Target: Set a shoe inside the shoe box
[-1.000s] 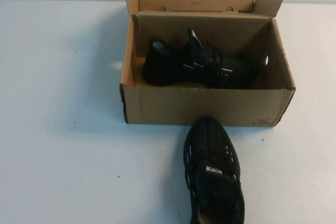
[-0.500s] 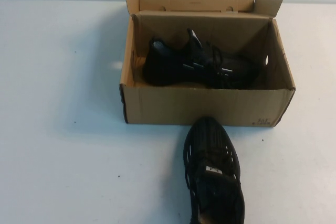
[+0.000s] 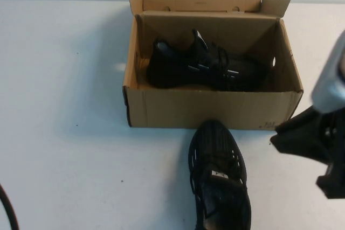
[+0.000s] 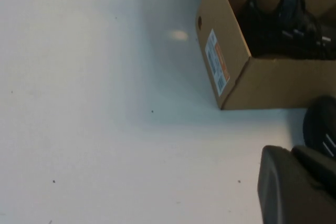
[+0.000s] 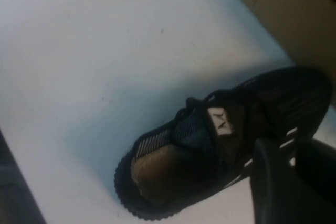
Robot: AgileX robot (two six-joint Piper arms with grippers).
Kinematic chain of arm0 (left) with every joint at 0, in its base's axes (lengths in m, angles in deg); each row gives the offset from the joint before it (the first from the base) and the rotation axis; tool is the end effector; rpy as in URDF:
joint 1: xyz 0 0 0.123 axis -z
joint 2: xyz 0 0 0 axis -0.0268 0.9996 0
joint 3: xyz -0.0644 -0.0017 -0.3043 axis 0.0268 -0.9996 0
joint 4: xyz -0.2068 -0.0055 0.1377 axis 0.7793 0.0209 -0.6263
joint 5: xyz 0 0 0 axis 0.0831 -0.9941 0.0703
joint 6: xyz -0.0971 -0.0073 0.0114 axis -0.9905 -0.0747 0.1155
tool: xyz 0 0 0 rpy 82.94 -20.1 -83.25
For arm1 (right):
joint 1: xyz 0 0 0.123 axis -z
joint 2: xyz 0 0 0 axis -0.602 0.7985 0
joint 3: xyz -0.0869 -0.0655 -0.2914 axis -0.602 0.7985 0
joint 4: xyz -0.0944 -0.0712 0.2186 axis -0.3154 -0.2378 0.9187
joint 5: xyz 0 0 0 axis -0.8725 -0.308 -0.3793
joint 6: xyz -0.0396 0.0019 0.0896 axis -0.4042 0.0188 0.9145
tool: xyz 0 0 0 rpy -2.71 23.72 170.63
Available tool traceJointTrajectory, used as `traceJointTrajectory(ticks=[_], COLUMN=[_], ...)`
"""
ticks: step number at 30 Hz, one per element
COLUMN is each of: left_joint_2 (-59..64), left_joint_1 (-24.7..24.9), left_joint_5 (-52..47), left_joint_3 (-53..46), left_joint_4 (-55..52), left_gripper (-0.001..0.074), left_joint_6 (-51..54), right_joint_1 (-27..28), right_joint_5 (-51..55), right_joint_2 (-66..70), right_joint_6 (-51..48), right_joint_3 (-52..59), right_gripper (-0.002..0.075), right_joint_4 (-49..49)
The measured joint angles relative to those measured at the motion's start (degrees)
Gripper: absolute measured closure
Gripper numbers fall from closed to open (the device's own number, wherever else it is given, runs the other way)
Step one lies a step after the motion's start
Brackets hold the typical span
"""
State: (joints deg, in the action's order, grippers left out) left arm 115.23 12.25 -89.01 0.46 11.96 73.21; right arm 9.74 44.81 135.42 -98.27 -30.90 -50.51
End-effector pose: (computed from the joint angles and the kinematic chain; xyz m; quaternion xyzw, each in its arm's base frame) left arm 0.0456 -0.0184 0.3921 0.0728 0.8628 -0.1079 0.4885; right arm 0.1392 0.1096 0.3965 -0.4457 0.8116 0.1769 0.3339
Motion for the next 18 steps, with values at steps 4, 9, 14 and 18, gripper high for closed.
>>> traceJointTrajectory(ticks=[4, 9, 14, 18], left_joint_2=[0.9, 1.0, 1.0, 1.0], left_joint_1=[0.0, 0.0, 0.0, 0.0], left_joint_5=[-1.5, -1.8, -1.9, -2.1], left_joint_3=[0.1, 0.1, 0.1, 0.1], left_joint_4=[0.1, 0.9, 1.0, 1.0], left_gripper=[0.0736, 0.0736, 0.0736, 0.0736], left_joint_6=[0.1, 0.1, 0.1, 0.2], right_joint_1=[-6.7, -10.6, -12.2, -13.3], right_joint_5=[0.2, -0.1, -3.0, -5.2], right_joint_2=[5.6, 12.3, 18.3, 22.5], right_joint_6=[6.0, 11.2, 12.5, 12.7], right_joint_3=[0.0, 0.0, 0.0, 0.0], right_gripper=[0.0562, 0.0439, 0.0414, 0.0411], right_joint_4=[-6.7, -10.1, -13.2, -16.0])
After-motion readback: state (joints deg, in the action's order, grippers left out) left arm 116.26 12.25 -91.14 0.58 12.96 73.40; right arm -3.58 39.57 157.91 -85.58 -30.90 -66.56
